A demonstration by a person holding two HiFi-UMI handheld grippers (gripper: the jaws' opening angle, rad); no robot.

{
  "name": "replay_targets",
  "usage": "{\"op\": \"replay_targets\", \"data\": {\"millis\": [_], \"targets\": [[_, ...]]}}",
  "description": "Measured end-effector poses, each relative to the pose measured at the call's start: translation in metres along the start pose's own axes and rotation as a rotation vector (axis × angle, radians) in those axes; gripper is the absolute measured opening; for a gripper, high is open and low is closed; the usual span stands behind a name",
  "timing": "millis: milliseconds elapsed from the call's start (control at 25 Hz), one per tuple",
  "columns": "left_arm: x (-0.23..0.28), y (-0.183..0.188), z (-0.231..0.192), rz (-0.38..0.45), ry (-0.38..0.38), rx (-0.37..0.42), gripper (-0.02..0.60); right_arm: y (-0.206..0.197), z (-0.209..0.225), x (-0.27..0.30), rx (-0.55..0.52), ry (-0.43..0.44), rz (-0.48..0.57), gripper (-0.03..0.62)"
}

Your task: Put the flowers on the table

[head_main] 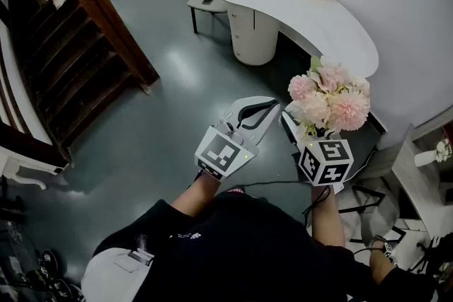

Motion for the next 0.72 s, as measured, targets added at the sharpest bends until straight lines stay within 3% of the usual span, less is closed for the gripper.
{"op": "replay_targets", "data": {"millis": [240, 720], "targets": [[0.005, 0.002, -0.004, 0.004, 0.01, 0.007, 0.005, 0.0, 0.004, 0.003, 0.01, 0.003, -0.005, 0.367], [0.016, 0.0, 0.012, -0.07, 0.03, -0.001, 0.005, -0.009, 0.021, -0.002, 0.006, 0.031, -0.018, 0.367]]}}
Point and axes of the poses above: the fingertips, and each gripper's own axes: x forward along the fingers, z to its right, y out of its top, the point moved 7 cm from there along -x, backward along the fingers, and after that the axes turned 15 degrees about -z, right-handed, at the moved point
